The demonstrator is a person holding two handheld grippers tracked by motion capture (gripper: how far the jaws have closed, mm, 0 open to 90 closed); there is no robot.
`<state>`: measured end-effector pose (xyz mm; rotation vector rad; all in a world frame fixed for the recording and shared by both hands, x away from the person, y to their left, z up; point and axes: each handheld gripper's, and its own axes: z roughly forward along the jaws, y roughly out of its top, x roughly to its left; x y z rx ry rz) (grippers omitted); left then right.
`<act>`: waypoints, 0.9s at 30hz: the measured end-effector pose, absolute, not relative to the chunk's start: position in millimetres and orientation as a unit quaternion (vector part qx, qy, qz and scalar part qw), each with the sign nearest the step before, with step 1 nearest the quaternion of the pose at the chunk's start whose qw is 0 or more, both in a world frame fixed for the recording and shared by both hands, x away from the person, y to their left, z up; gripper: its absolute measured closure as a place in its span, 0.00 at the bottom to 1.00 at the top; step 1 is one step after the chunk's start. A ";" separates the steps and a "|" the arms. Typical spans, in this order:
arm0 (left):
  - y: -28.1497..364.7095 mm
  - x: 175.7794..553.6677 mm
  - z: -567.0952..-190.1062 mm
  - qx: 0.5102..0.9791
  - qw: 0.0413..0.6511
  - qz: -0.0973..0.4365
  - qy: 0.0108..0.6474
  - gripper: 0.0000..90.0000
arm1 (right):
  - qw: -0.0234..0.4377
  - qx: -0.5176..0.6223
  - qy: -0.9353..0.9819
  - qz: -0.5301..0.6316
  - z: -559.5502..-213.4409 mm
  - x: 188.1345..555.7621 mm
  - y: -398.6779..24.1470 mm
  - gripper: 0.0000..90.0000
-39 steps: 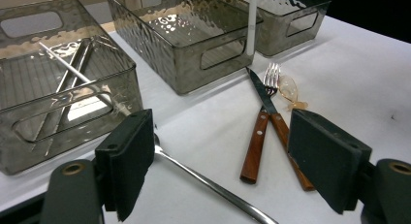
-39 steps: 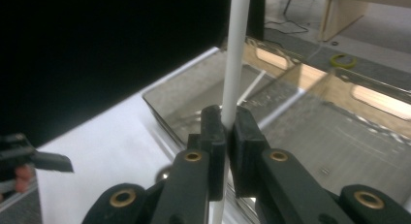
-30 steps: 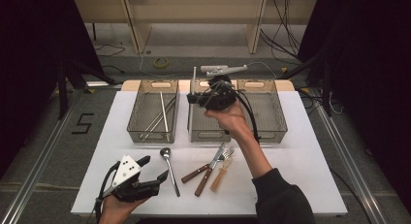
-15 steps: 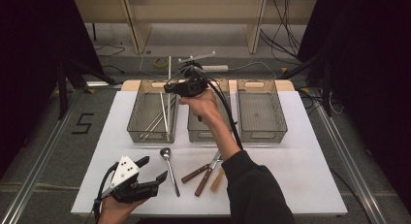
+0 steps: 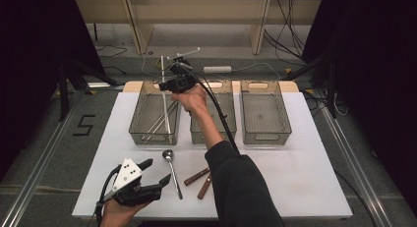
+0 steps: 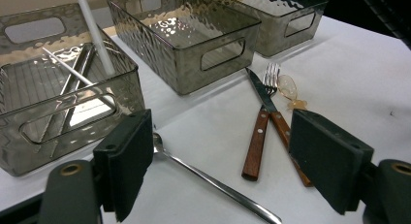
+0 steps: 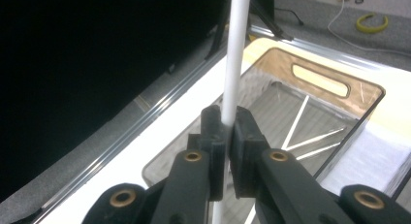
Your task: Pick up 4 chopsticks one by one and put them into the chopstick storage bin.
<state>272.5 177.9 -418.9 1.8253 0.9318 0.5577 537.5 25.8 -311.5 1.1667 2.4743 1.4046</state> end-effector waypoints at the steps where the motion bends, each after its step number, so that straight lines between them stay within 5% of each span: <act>1: 177.7 272.5 -418.9 0.750 0.488 0.229 0.383 0.27 | 0.033 0.383 0.805 0.453 -314.2 539.1 27.3 0.96; 27: 177.6 271.7 -418.5 0.750 0.489 0.229 0.382 0.27 | 0.037 0.390 0.834 0.389 -362.6 549.9 50.2 0.96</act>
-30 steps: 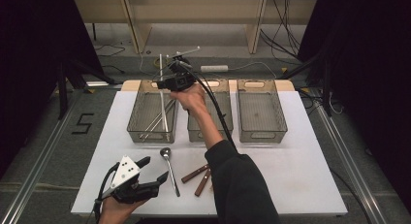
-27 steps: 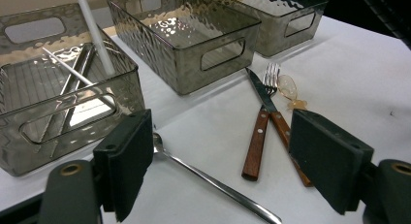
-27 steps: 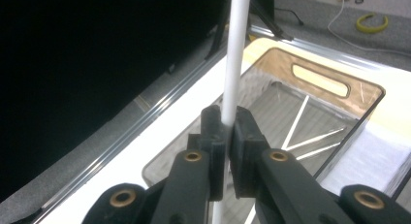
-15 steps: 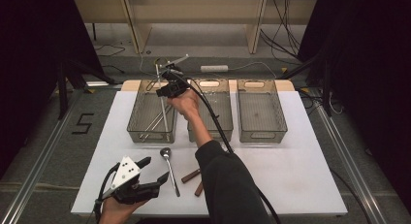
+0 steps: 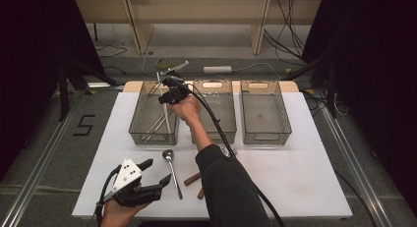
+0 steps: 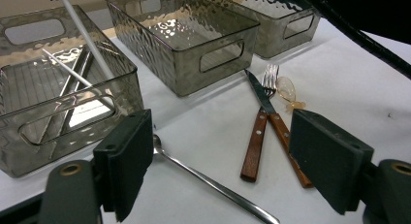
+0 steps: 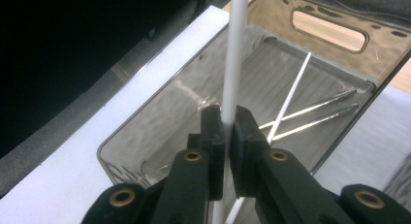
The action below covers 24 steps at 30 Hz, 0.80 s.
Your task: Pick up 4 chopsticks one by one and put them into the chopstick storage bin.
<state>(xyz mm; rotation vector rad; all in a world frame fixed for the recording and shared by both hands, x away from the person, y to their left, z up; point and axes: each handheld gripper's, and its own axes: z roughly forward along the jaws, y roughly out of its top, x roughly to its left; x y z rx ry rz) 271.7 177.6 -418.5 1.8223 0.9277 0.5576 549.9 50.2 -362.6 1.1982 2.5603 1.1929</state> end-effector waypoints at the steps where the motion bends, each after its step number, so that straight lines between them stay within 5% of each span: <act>1: 177.6 271.8 -418.5 0.750 0.489 0.229 0.382 0.27 | 0.035 0.393 0.834 0.387 -363.2 550.2 50.4 0.96; 6: 177.8 271.8 -418.4 0.749 0.490 0.229 0.383 0.27 | 0.040 0.398 0.835 0.378 -366.9 551.0 52.3 0.94; 13: 178.0 271.8 -418.5 0.748 0.490 0.229 0.384 0.27 | 0.050 0.403 0.834 0.373 -369.3 550.8 57.2 0.72; 24: 178.8 272.7 -419.1 0.749 0.487 0.230 0.386 0.27 | 0.050 0.399 0.828 0.392 -350.0 543.4 38.0 0.60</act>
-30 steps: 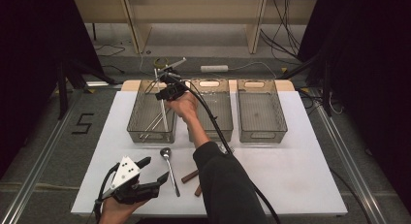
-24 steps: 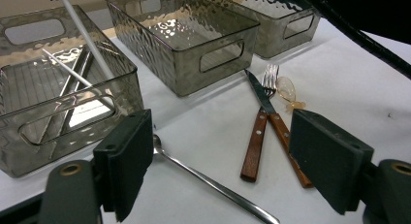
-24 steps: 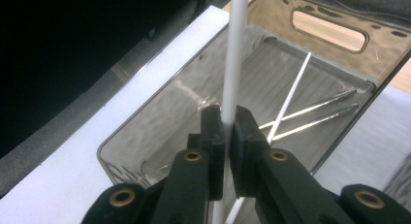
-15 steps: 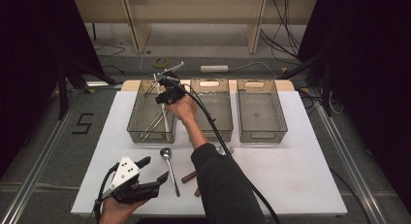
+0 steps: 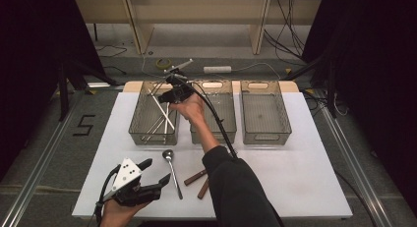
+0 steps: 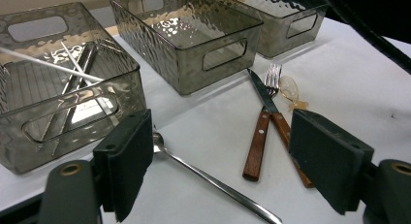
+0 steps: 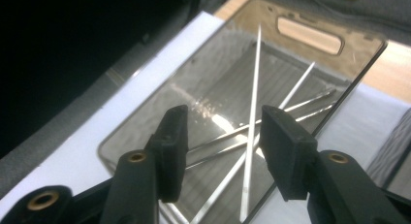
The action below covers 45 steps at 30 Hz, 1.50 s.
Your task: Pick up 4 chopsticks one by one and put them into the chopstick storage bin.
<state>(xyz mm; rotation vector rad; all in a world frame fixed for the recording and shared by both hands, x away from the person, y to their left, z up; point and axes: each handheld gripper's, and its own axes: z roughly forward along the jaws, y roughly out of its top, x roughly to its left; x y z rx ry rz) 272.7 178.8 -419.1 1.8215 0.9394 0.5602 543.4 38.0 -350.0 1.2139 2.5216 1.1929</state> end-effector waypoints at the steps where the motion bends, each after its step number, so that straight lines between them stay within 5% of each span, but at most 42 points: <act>1: 178.7 272.7 -419.1 0.749 0.486 0.230 0.386 0.27 | 0.049 0.396 0.826 0.397 -347.5 540.9 34.7 0.58; 20: 179.6 280.2 -425.3 0.749 0.456 0.216 0.429 0.27 | 0.083 0.365 0.815 0.442 -333.7 477.7 -69.8 0.44; 45: 168.2 291.9 -436.1 0.750 0.407 0.185 0.487 0.27 | 0.159 0.387 0.772 0.478 -386.3 363.8 -188.6 0.36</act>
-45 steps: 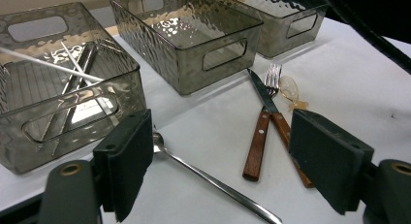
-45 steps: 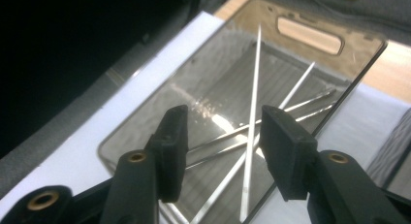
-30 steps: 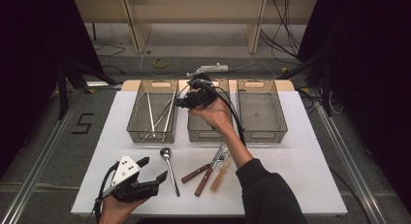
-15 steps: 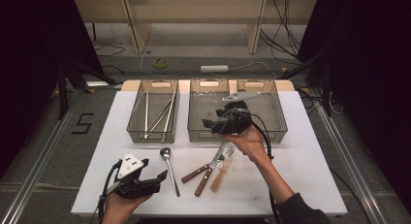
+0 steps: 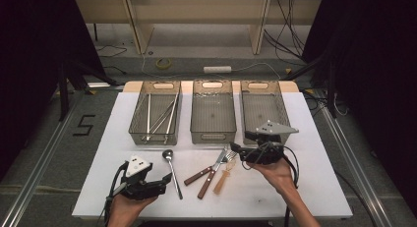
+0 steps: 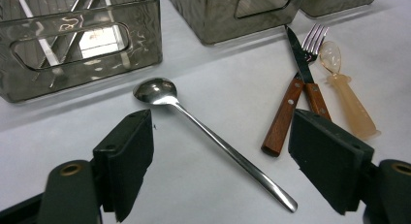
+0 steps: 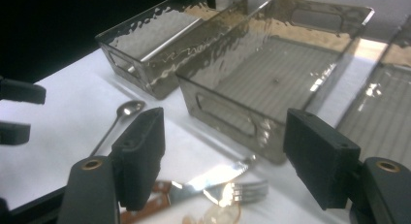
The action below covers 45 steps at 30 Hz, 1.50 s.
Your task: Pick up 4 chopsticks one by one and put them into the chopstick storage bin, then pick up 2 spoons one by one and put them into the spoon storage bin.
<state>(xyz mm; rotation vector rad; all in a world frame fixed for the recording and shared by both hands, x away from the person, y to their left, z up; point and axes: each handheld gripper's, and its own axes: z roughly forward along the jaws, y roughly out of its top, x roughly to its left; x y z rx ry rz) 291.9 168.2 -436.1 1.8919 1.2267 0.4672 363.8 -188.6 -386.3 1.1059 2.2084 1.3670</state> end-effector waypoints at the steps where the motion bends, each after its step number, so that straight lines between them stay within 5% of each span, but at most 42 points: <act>1: 167.2 292.8 -436.8 0.751 0.404 0.186 0.489 0.27 | 0.159 0.389 0.769 0.482 -389.7 359.8 -192.0 0.36; 45: 147.5 320.8 -450.4 0.768 0.364 0.125 0.512 0.26 | 0.158 0.409 0.750 0.495 -419.0 309.3 -229.0 0.29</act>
